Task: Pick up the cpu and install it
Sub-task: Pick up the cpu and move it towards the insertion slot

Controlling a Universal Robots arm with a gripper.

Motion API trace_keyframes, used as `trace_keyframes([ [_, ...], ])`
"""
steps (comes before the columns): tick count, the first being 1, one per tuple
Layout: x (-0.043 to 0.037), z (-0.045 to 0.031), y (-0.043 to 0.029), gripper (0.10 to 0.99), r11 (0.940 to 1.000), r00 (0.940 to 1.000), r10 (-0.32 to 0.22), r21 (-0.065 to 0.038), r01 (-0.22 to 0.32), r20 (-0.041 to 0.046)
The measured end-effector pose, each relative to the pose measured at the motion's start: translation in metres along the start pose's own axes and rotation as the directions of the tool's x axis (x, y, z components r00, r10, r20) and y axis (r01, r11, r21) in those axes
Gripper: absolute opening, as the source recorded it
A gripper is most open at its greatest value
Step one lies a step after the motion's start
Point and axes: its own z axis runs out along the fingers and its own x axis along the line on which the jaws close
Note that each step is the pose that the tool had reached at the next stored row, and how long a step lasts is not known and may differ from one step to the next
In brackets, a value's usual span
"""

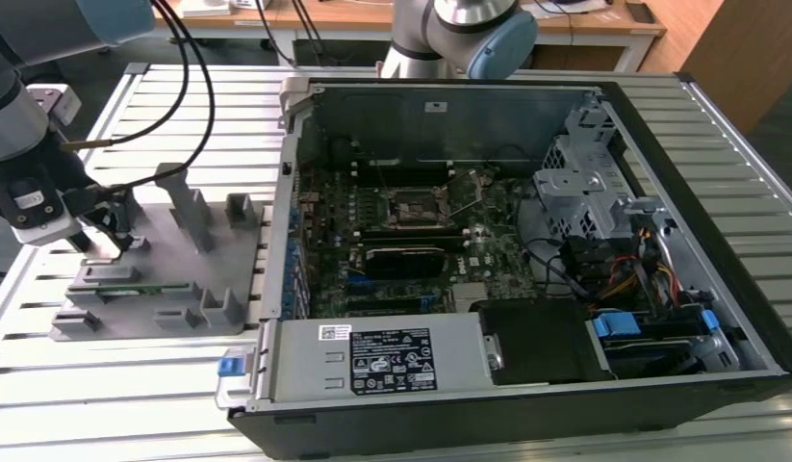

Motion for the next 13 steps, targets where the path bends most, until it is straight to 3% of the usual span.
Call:
trace_keyframes([
  [13,0.0,-0.003,0.0001,0.525,1.0,1.0,0.0,0.0,0.0,0.0001],
])
